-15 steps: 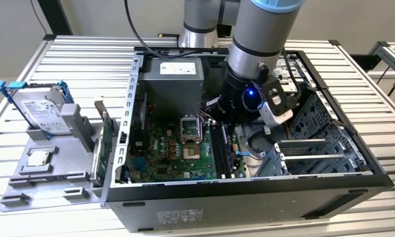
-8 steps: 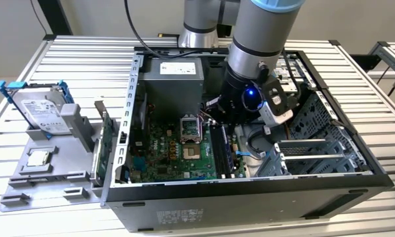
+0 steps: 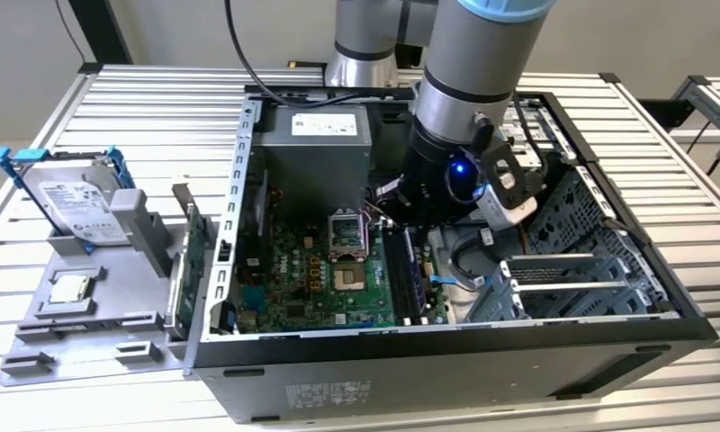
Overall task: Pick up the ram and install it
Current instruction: 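Press down the ram until it locks into place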
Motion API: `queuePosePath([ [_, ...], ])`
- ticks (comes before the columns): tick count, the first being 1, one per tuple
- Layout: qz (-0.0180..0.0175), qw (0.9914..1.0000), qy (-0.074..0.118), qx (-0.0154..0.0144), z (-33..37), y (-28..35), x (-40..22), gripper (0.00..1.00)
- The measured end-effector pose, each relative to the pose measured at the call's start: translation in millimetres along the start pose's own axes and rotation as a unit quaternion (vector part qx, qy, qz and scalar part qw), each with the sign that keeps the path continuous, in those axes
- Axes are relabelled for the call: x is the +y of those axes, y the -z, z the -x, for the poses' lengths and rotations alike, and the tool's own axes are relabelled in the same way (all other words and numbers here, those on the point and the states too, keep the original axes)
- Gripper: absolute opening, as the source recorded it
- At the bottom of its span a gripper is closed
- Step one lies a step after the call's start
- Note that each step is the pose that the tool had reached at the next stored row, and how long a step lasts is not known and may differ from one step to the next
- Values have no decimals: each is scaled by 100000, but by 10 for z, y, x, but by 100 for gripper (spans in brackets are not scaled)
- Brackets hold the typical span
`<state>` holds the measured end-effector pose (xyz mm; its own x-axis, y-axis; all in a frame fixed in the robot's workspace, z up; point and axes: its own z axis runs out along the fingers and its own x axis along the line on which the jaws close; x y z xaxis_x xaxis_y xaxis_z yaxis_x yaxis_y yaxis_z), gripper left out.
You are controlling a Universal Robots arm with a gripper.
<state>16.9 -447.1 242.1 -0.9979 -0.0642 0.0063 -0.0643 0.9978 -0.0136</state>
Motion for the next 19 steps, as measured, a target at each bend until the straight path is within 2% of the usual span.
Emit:
queuePosePath([
  [3, -13, 99964, 2670, -37, 0, 1, 0, 0],
  [5, -20, 99899, 4495, -63, 0, 0, 0, 0],
  [9, -47, 99673, 8082, -111, 0, 0, 0, 0],
  [12, -66, 99413, 10822, -147, 0, 1, 0, 0],
  [14, -75, 99205, 12581, -171, 0, 1, 0, 0],
  [16, -87, 98959, 14392, -196, 0, 1, 0, 0],
  [19, -99, 98530, 17081, -235, 0, 1, 1, 0],
])
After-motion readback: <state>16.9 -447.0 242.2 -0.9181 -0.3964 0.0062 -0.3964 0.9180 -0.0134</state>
